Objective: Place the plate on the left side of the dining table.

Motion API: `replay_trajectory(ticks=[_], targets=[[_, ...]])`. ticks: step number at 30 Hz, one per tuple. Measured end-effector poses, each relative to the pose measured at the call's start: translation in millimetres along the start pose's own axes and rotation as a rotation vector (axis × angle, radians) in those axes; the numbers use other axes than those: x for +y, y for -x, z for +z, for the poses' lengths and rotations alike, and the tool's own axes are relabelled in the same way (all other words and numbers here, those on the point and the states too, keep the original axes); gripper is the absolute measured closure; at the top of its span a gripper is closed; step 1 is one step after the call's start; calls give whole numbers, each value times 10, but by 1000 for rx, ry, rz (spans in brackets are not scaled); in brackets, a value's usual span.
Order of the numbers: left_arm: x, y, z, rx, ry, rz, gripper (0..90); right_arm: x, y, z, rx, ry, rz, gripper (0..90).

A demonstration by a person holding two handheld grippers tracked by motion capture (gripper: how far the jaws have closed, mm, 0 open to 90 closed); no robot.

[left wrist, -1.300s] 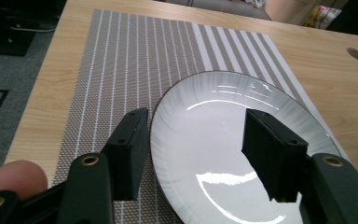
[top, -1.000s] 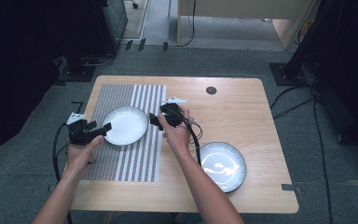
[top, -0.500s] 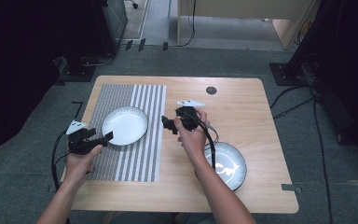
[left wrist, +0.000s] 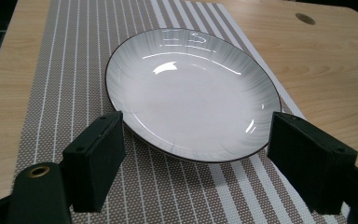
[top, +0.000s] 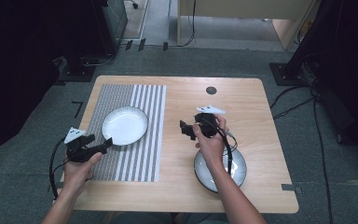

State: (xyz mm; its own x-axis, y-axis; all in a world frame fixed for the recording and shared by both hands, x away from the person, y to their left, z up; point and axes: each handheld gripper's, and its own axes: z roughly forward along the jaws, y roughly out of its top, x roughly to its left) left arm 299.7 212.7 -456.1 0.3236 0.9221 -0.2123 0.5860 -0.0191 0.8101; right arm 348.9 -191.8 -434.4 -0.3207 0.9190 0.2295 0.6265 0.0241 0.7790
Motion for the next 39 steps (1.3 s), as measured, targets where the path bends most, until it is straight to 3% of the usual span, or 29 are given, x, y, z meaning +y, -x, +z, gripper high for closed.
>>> replay_trajectory(ticks=[7,24,27,33,39], targets=[[-92,-38,-81,9,2,-22,196,-113,182,-127,-17,-2,16,208],[-325,-2,-160,18,-25,3,215,-370,459,-374,-65,3,5,208],[-371,-28,-186,48,-8,0,187,-424,513,-421,-71,3,10,206],[-440,-119,-246,65,1,-28,165,-524,639,-515,-87,8,23,202],[-522,-150,-283,95,-13,-12,162,-607,766,-625,-109,15,40,203]])
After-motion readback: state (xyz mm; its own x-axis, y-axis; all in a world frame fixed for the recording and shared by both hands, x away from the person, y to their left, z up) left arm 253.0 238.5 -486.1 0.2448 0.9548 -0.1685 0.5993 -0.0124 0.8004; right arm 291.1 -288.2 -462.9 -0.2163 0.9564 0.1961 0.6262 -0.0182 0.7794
